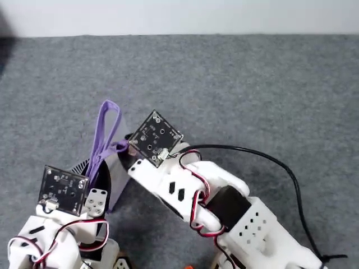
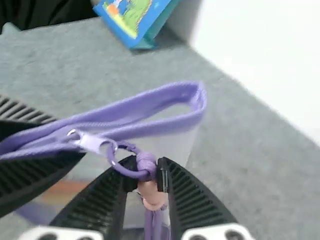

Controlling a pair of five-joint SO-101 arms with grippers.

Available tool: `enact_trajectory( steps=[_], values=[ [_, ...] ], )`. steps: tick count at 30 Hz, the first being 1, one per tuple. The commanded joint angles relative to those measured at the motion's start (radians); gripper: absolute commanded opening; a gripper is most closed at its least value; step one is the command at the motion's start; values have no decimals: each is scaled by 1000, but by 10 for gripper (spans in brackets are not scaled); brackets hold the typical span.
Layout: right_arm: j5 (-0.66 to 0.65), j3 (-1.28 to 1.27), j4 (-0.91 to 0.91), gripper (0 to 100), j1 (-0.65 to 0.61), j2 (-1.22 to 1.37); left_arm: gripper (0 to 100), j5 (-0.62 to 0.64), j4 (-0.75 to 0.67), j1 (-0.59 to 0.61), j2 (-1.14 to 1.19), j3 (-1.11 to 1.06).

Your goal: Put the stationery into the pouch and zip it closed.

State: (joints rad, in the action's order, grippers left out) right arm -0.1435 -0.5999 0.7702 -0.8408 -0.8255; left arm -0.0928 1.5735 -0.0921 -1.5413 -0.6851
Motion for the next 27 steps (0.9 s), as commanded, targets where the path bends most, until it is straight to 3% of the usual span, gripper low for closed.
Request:
enact_trajectory(
  steps=[1, 9, 27],
  values=[
    [-34, 6, -50, 7, 101, 61, 10, -12, 12, 0, -2, 51],
    [-35, 11, -202, 7, 189, 157, 10, -14, 15, -2, -2, 51],
    [-35, 344, -214, 6, 315, 321, 10, -14, 17, -2, -2, 50]
  ],
)
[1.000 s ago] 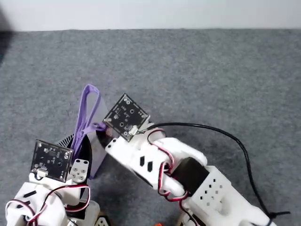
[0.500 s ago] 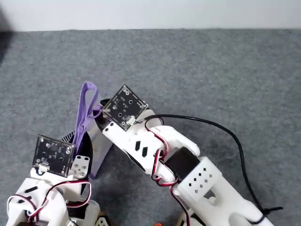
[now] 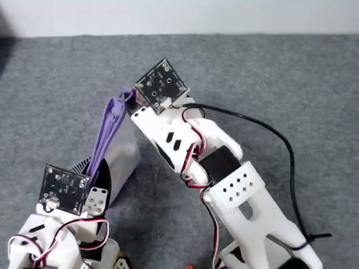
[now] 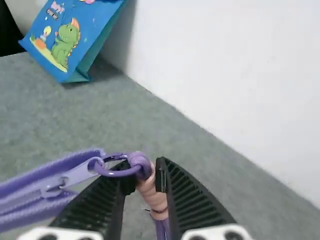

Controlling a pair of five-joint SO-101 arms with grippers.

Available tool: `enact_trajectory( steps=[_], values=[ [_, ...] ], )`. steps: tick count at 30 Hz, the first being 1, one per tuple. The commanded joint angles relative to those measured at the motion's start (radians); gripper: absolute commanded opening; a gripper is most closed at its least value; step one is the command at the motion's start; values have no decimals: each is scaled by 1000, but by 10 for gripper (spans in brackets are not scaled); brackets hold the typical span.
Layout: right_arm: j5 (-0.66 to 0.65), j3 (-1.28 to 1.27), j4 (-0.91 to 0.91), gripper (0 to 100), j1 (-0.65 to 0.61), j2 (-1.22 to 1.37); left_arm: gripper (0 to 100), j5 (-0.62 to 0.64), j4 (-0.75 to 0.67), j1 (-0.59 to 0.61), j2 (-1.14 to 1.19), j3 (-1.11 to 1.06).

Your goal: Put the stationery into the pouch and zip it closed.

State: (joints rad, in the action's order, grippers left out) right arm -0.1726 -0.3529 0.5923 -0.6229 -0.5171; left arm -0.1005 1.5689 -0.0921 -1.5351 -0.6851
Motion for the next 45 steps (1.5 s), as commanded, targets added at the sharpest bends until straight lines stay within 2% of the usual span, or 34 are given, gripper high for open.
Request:
enact_trajectory(
  steps=[1, 8, 20, 22, 25, 29, 32, 39, 45],
  values=[
    [-6, 97, -51, 6, 107, 35, 10, -6, 21, -2, -8, 50],
    [-31, 100, -209, 6, 206, 209, 10, -6, 21, -2, -8, 47],
    [-40, 94, -171, 6, 168, 171, 15, -8, 21, 2, -8, 45],
    [-35, 94, -134, 6, 163, 159, 47, -8, 21, 6, -8, 45],
    [-34, 94, -114, 6, 168, 136, 155, -2, 14, 12, -8, 59],
    [-35, 94, -62, 6, 179, 104, 298, 75, -5, 106, -8, 97],
    [-35, 94, -33, 6, 197, 93, 348, 101, -8, 175, -8, 102],
    [-32, 94, 54, 7, 271, 85, 355, 206, -25, 276, -8, 107],
    [84, 95, 154, 7, 378, 84, 354, 278, -31, 359, -6, 102]
  ],
)
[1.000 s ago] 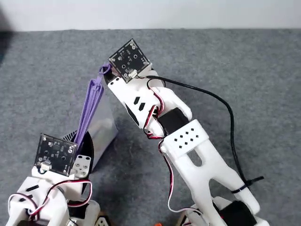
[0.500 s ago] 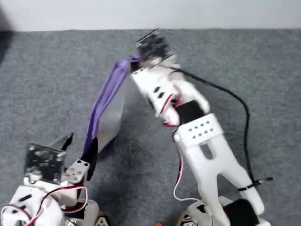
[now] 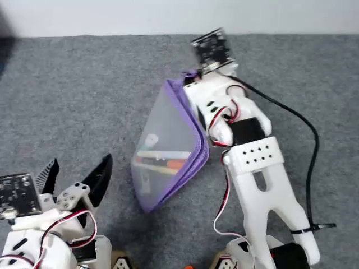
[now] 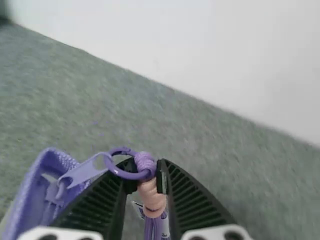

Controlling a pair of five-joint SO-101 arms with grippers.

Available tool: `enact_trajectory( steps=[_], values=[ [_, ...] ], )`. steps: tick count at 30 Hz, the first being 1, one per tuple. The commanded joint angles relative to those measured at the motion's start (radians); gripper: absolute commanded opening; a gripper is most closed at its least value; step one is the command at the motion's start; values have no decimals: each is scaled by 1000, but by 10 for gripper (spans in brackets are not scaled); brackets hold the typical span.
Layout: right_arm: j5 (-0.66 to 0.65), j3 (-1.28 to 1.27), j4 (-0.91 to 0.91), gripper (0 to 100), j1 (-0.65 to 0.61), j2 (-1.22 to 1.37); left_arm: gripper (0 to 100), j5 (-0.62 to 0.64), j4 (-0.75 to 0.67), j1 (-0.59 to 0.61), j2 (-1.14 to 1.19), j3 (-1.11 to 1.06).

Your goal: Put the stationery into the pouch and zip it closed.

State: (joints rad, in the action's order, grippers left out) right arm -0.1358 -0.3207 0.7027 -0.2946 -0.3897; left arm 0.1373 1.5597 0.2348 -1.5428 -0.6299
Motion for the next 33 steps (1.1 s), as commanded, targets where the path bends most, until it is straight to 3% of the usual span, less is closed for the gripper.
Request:
enact_trajectory(
  steps=[1, 8, 12, 19, 27, 33],
  values=[
    [61, 63, 68, 7, 67, -44, 354, 55, -20, 44, 2, 44],
    [98, 61, 259, 8, 96, -111, 353, 101, -21, 69, 2, -47],
    [107, 61, 481, 21, 99, -111, 353, 100, -28, 74, 2, -77],
    [226, 38, 659, 241, 139, -122, 353, 100, -35, 69, 3, -108],
    [310, 37, 825, 249, 193, -122, 353, 101, -147, 66, 2, -194],
    [315, 35, 1020, 249, 223, -122, 352, 100, -112, 69, 2, -196]
  ],
)
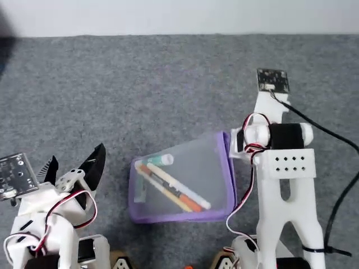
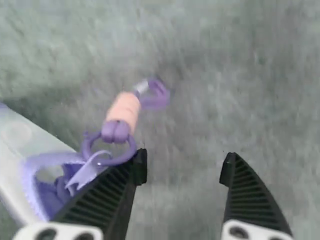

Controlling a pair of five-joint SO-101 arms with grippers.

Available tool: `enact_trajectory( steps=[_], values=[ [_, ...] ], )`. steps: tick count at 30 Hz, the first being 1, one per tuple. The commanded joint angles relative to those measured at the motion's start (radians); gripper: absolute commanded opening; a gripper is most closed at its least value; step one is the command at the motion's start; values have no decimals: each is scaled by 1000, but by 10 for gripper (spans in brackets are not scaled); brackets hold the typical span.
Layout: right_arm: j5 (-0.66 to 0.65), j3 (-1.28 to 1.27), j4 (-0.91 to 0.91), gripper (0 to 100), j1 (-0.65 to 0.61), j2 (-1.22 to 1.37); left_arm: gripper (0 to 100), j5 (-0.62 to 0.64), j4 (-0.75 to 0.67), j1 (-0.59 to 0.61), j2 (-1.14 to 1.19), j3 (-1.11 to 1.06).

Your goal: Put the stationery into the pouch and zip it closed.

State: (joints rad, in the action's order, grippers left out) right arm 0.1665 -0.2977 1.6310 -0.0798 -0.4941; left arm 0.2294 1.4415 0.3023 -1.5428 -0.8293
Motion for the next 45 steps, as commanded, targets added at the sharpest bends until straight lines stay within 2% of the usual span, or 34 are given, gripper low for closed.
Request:
enact_trajectory(
  steps=[1, 11, 16, 21, 26, 29, 32, 35, 38, 41, 45],
  values=[
    [12, 12, 125, 249, 8, -18, 352, 8, 14, 0, 2, 4],
    [5, -2, 168, 249, 58, -19, 352, 3, 8, -2, 2, -38],
    [-78, -195, 163, 249, 56, -58, 352, 2, 6, -2, 2, -96],
    [-78, -238, 160, 249, 56, -104, 352, 2, 5, -3, 2, -139],
    [-34, -238, 159, 248, 54, -229, 347, 9, -3, -83, 0, -124],
    [-25, -258, 159, 247, 48, -386, 281, 9, -3, -147, 0, -59],
    [-25, -290, 145, 243, 48, -539, 156, 9, -3, -189, 0, -39],
    [-40, -345, 122, 146, 50, -673, 24, 5, -2, -196, 0, -45],
    [-51, -405, 74, 0, 54, -788, 21, 6, 26, -216, 0, -48],
    [-48, -462, 42, 50, 54, -888, 13, 6, 57, -262, 0, -54],
    [-52, -588, -10, 6, 54, -995, 13, 6, 55, -281, 0, -97]
  ],
)
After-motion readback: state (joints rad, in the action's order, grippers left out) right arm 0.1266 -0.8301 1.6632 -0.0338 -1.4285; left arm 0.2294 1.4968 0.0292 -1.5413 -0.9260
